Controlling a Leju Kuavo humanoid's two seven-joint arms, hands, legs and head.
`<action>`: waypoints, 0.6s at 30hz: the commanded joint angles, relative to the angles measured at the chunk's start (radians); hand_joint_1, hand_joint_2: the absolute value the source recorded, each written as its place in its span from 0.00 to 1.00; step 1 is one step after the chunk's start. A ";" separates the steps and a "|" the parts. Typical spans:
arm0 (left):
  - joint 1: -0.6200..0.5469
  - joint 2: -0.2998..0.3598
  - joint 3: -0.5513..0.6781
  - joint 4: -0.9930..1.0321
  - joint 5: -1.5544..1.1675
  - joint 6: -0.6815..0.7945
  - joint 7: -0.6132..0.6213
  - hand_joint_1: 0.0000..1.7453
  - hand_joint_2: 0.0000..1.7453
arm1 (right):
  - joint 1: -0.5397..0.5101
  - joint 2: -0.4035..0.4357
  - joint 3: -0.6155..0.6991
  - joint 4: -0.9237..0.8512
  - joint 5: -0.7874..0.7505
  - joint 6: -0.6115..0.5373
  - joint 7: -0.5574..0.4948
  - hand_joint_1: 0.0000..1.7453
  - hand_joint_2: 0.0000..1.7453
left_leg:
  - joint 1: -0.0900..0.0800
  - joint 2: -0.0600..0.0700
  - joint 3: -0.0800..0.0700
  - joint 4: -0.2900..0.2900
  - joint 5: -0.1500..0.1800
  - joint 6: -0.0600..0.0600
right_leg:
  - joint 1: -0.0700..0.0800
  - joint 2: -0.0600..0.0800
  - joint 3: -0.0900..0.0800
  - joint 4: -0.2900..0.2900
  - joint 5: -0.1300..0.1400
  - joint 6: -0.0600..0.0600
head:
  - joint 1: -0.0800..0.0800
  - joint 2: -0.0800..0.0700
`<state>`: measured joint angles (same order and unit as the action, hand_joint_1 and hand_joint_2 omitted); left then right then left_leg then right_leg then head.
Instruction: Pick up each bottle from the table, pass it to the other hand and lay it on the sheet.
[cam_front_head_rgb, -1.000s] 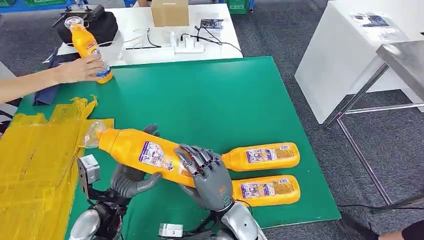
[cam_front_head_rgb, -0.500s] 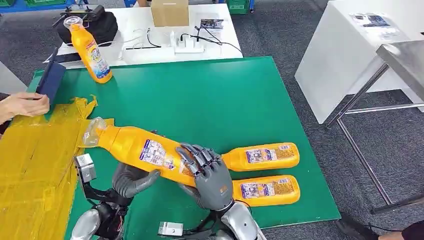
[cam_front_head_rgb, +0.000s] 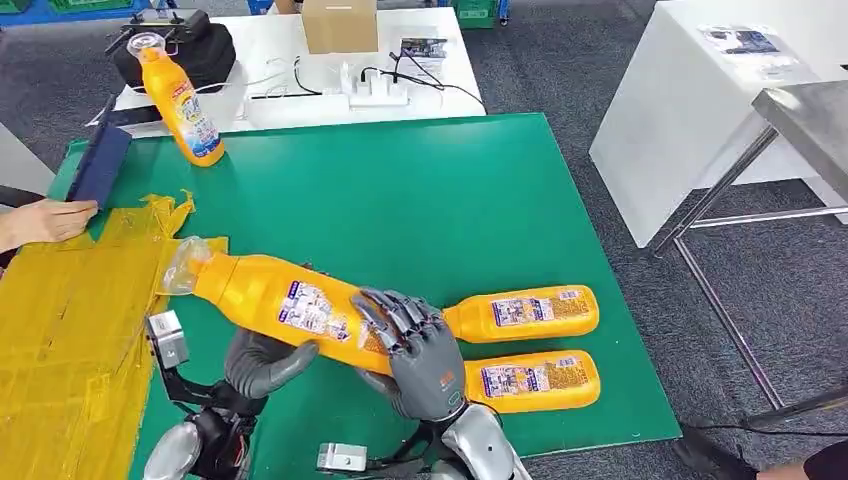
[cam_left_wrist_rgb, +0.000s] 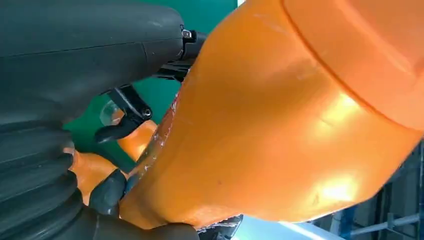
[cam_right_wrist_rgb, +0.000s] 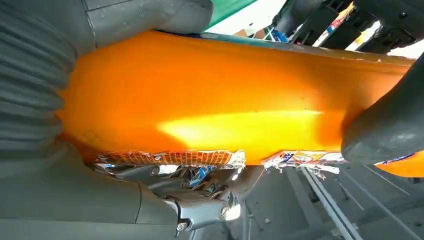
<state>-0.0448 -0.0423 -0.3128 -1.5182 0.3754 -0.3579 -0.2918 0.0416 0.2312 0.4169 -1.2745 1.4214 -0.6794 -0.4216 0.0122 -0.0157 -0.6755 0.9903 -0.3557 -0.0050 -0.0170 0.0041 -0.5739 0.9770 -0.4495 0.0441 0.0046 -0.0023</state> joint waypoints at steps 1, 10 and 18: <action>0.010 -0.014 -0.051 -0.033 -0.017 0.021 -0.012 1.00 1.00 | 0.044 -0.009 -0.017 0.024 -0.039 -0.019 -0.019 0.86 1.00 | 0.000 -0.001 0.005 0.000 -0.002 0.001 | 0.001 -0.003 0.007 -0.001 -0.003 -0.001 | 0.000 0.000; -0.038 -0.017 -0.018 0.008 0.012 0.033 -0.002 1.00 1.00 | 0.025 0.056 -0.119 0.033 -0.103 -0.019 -0.111 0.00 1.00 | 0.000 0.000 0.004 -0.001 -0.002 0.001 | 0.000 -0.001 -0.001 -0.001 -0.003 -0.001 | 0.000 0.000; -0.037 -0.019 0.021 0.025 -0.040 0.104 -0.015 1.00 1.00 | 0.033 0.095 -0.193 0.027 -0.157 -0.019 -0.172 0.00 1.00 | 0.000 0.000 0.006 0.001 -0.003 0.001 | 0.001 -0.001 0.008 0.000 -0.003 -0.002 | 0.000 0.000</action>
<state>-0.0628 -0.0576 -0.3212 -1.5408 0.3827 -0.3040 -0.2960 0.0627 0.2716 0.3170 -1.2734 1.3027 -0.6794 -0.5570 0.0121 -0.0161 -0.6757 0.9903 -0.3559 -0.0045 -0.0170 0.0040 -0.5731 0.9771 -0.4495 0.0438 0.0046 -0.0023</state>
